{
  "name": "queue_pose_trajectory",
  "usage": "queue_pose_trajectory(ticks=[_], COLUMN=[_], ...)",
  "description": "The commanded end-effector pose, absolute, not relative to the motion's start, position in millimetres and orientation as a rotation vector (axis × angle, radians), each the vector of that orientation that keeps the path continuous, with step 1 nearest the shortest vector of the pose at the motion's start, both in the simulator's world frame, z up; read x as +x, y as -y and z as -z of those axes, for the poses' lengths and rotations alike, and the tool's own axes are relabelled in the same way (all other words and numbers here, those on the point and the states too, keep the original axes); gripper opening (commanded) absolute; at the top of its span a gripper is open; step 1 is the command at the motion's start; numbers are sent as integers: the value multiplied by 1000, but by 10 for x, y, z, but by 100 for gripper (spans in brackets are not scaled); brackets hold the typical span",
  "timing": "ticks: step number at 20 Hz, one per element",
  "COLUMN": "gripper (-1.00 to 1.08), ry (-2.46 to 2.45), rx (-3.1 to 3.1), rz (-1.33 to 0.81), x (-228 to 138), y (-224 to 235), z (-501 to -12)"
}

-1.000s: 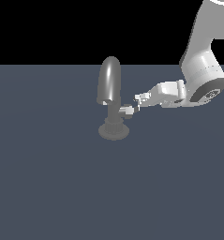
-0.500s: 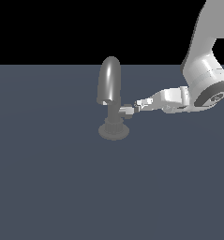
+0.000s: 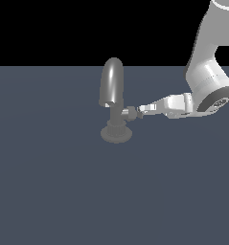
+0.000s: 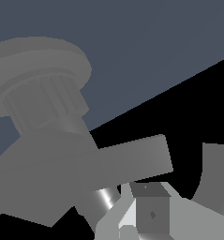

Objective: Turn on the faucet by rotating a designated handle.

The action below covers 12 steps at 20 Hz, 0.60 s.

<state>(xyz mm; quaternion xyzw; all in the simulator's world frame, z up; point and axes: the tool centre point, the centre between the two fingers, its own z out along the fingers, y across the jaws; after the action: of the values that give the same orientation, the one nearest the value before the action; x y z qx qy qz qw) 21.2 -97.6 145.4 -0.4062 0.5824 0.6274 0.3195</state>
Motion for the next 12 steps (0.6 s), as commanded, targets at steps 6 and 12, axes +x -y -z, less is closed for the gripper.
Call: queue_pose_trajectory(ticks=[6, 12], gripper=[-100, -100], ry=[-1575, -1529], rx=[-1013, -1067], rz=[-1691, -1652], x=[32, 274], y=[998, 968], z=[-772, -1078])
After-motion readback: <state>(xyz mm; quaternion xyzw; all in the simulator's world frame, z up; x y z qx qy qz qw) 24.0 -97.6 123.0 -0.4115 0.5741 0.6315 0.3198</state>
